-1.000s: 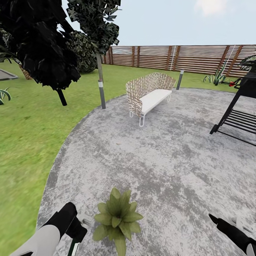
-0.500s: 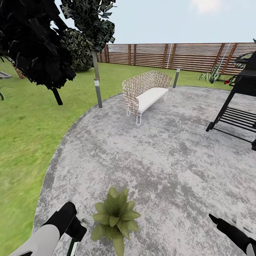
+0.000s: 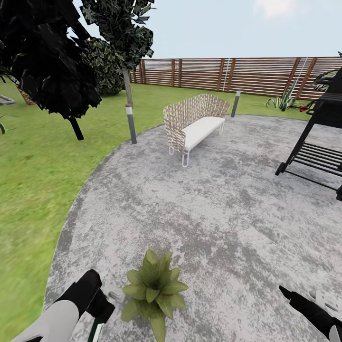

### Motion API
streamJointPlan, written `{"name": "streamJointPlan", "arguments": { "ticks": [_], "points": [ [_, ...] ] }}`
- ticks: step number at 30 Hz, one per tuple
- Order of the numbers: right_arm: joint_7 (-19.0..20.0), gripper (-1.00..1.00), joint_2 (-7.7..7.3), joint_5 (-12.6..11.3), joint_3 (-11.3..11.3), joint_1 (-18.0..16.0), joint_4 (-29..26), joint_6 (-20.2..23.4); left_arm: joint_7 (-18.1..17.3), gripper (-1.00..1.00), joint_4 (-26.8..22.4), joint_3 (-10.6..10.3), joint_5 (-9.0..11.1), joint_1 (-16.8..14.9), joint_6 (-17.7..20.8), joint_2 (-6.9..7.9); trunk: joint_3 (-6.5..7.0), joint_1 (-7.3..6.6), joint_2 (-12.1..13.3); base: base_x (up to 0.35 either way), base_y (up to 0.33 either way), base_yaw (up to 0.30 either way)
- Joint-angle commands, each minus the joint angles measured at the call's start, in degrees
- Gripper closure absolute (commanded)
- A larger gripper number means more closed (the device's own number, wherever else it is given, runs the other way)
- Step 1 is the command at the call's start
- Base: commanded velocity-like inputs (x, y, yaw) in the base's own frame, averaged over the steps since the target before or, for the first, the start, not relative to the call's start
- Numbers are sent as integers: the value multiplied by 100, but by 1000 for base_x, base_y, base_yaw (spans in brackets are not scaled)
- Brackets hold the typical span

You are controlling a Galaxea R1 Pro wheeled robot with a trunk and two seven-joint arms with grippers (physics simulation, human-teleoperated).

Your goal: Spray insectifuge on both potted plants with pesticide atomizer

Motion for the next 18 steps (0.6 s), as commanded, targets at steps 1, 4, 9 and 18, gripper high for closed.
{"name": "streamJointPlan", "arguments": {
  "ticks": [1, 4, 9, 18],
  "points": [
    [50, -100, 4, 58, -36, -7, -7, 26, -41, 100, 3, 48, -54, -2, 19, 15, -5, 0, -3, 0, 0, 0],
    [50, -100, 4, 58, -36, -8, -6, 26, -39, 100, 18, 47, -56, 0, 16, 87, -5, 0, -3, 0, 0, 0],
    [50, -100, 4, 59, -36, -5, -8, 26, -38, 100, 63, 47, -54, 0, 12, 128, -23, 22, -43, 0, 0, 0],
    [50, -100, 4, 58, -36, -8, -7, 26, -42, 100, 200, 41, -63, 0, 17, 121, -112, 131, -243, 0, 0, 0]
  ]
}}
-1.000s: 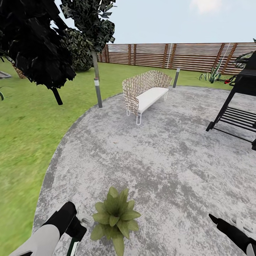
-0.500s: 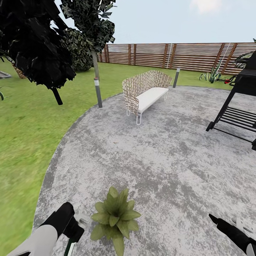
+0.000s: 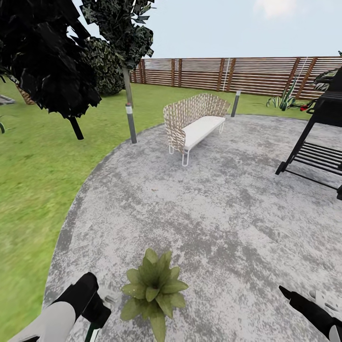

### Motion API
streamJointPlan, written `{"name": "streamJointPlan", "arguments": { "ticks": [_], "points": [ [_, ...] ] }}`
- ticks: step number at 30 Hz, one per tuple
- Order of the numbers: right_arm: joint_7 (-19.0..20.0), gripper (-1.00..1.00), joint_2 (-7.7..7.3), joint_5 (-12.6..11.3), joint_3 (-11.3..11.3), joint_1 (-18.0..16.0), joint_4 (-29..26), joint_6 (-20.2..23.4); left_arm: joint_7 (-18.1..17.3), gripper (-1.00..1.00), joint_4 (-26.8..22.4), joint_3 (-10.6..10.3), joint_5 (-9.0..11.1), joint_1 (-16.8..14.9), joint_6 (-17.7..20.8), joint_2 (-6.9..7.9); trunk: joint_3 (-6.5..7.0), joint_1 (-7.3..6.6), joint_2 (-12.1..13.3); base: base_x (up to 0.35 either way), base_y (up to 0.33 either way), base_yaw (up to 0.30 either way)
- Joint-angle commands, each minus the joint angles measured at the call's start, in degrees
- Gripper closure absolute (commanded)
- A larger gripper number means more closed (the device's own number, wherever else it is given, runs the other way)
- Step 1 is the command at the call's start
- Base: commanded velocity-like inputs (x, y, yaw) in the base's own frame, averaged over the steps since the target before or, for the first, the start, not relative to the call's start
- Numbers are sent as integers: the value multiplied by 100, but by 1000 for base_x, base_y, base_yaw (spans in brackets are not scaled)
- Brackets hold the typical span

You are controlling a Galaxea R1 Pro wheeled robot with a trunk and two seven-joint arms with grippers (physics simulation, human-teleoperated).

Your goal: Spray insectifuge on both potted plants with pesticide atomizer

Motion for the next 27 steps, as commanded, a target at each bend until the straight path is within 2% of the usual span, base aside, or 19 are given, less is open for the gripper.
{"name": "streamJointPlan", "arguments": {
  "ticks": [1, 6, 10, 16, 17, 18, 21, 27],
  "points": [
    [51, -100, 4, 57, -35, -7, -9, 27, -44, 100, -3, 46, -55, -3, 21, -5, -23, 21, -43, 0, 0, 0],
    [52, -100, 4, 58, -36, -5, -9, 26, -47, 100, 4, 45, -56, -3, 21, -5, -112, 131, -243, 0, 0, 0],
    [51, -100, 4, 58, -36, -4, -9, 26, -49, 100, 31, 45, -55, -3, 21, -5, -112, 131, -243, 0, 0, 0],
    [51, -100, 4, 58, -36, -5, -9, 26, 10, 100, 340, 28, -67, -3, 11, 4, -112, 131, -243, 0, 0, 0],
    [51, -100, 4, 58, -36, -7, -9, 26, 72, 100, 348, 25, -84, -3, 8, 9, -112, 131, -243, 0, 0, 0],
    [51, -100, 4, 58, -34, -7, -8, 26, 335, 100, 361, 20, -195, -3, 5, 43, -112, 131, -243, 0, 0, 0],
    [51, -100, 4, 58, -35, -9, -5, 27, 692, 100, 370, 19, -284, -3, -1, 54, -112, 131, -243, 0, 0, 0],
    [51, -100, 4, 58, -34, -9, -6, 26, 779, 100, 383, 26, -269, -3, -296, 48, -112, 131, -243, 0, 0, 0]
  ]
}}
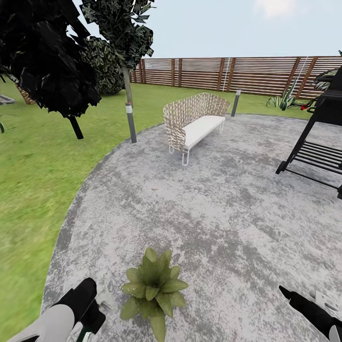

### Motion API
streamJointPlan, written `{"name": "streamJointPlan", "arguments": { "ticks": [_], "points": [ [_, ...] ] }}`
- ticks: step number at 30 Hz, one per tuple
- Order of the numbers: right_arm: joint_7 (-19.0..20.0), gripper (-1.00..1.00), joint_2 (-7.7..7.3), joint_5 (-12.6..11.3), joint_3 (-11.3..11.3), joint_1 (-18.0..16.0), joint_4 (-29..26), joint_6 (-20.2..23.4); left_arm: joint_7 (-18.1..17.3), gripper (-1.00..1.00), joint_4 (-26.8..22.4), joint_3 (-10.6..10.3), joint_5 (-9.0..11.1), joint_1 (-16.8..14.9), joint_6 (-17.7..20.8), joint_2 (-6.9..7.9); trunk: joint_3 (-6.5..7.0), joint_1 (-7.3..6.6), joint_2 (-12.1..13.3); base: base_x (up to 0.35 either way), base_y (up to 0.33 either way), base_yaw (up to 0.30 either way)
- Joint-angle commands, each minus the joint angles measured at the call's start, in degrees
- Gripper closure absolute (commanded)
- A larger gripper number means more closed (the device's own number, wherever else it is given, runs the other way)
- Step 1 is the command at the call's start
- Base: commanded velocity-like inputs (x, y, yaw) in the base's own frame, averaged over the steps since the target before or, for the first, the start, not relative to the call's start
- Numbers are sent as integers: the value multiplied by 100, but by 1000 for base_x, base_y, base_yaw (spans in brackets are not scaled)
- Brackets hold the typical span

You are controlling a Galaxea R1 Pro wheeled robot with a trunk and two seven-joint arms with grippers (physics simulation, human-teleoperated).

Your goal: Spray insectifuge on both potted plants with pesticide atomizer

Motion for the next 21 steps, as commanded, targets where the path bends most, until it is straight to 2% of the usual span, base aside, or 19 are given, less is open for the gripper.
{"name": "streamJointPlan", "arguments": {
  "ticks": [1, 4, 7, 19, 21],
  "points": [
    [50, -100, 4, 57, -37, -9, -9, 26, -43, 100, 53, 49, -57, -3, -15, -4, -5, -1, -2, 0, 0, 0],
    [50, -100, 4, 57, -37, -4, -7, 26, -49, 100, 339, 60, -50, -3, -108, 2, -5, -1, -2, 0, 0, 0],
    [50, -100, 4, 57, -36, -4, -4, 27, -62, 100, 467, 65, -38, -3, -432, 4, -5, -1, -2, 0, 0, 0],
    [50, -100, 4, 57, -31, -6, -3, 26, -23, 100, 469, 100, -18, -3, -695, 11, -5, -1, -2, 0, 0, 0],
    [50, -100, 4, 57, -33, -5, -3, 26, -18, 100, 280, 103, -17, -3, -707, -1, -5, -1, -2, 0, 0, 0]
  ]
}}
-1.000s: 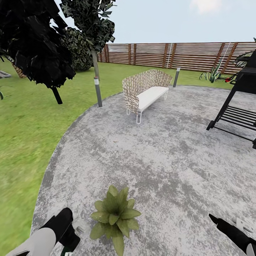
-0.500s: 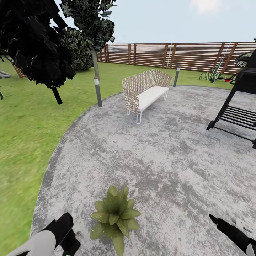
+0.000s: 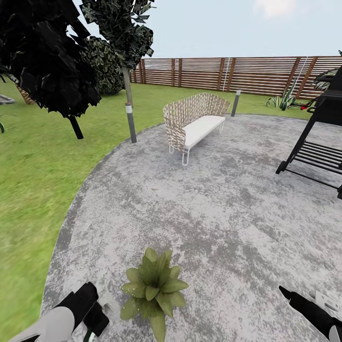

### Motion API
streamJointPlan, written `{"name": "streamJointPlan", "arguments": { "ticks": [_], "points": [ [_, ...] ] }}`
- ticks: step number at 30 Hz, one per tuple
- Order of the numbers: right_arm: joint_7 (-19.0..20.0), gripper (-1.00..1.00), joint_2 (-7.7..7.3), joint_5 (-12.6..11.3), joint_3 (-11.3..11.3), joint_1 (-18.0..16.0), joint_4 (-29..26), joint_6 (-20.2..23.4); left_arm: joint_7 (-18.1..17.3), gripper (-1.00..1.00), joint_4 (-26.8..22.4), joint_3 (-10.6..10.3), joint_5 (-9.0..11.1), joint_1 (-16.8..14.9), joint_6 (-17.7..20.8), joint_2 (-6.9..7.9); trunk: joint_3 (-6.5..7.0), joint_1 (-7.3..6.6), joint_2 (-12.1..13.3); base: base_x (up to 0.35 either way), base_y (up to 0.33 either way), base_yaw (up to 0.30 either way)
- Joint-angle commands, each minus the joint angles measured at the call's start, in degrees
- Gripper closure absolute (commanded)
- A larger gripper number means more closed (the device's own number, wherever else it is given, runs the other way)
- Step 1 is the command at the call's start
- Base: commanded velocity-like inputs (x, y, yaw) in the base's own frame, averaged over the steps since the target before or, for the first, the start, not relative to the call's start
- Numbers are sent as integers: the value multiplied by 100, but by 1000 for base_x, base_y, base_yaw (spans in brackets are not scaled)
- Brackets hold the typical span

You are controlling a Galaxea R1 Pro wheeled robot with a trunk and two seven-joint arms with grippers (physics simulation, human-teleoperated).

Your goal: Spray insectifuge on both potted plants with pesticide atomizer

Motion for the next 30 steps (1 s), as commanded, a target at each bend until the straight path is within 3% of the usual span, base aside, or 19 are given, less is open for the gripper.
{"name": "streamJointPlan", "arguments": {
  "ticks": [1, 12, 23, 30],
  "points": [
    [50, -100, 4, 57, -34, -9, -8, 26, -35, 100, -123, 48, -46, 0, 29, -10, -5, 0, -2, 0, 0, 0],
    [50, -100, 4, 57, -34, -8, -8, 26, -34, 100, -223, 38, -66, 0, 30, 15, -5, 0, -2, 0, 0, 0],
    [50, -100, 4, 57, -37, -6, -8, 26, -34, 100, 197, 31, -97, 0, 34, 220, -5, 0, -2, 0, 0, 0],
    [50, -100, 4, 57, -35, -12, -8, 26, -34, 100, 365, 21, -107, 0, 28, 262, -5, 0, -2, 0, 0, 0]
  ]
}}
